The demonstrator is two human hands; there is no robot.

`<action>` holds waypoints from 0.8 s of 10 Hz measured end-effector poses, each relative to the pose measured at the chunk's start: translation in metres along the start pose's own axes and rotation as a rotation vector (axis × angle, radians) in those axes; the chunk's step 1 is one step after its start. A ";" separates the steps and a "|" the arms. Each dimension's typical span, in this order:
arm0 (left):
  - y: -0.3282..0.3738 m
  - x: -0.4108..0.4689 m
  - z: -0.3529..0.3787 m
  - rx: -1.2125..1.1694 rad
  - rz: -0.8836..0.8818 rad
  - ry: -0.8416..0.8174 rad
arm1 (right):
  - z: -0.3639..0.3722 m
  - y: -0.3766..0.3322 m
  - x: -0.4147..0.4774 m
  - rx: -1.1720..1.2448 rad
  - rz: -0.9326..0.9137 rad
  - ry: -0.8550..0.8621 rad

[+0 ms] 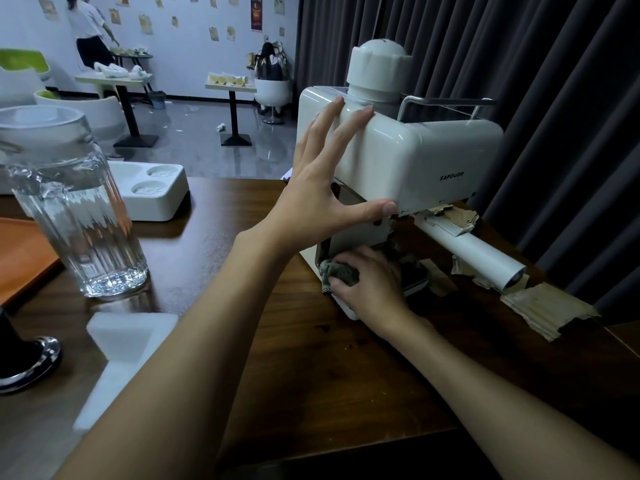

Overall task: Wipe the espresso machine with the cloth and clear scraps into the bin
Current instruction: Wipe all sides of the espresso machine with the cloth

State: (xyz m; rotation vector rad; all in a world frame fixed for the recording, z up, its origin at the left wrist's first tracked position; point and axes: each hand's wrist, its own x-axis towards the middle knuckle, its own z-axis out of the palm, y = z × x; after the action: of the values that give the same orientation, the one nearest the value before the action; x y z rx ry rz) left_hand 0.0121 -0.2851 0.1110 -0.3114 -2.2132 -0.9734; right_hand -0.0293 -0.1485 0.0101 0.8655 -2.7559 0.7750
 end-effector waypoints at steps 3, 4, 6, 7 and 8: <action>-0.003 0.000 0.002 0.006 0.009 0.001 | 0.002 -0.023 -0.006 -0.254 -0.174 -0.003; -0.003 0.000 0.001 0.008 0.006 -0.001 | 0.002 -0.017 -0.022 -0.292 -0.235 0.018; -0.002 0.001 0.001 0.013 0.000 -0.004 | -0.002 -0.010 -0.024 -0.179 -0.221 0.012; -0.002 0.001 0.002 0.016 -0.003 -0.005 | -0.003 -0.013 -0.019 -0.079 -0.159 -0.015; -0.002 0.000 0.000 0.020 -0.007 -0.007 | -0.004 -0.001 -0.017 0.018 -0.121 -0.035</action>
State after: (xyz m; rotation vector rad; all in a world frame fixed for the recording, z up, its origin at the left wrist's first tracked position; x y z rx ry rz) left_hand 0.0106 -0.2866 0.1099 -0.2983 -2.2302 -0.9548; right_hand -0.0150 -0.1388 0.0093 1.0472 -2.7000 0.7717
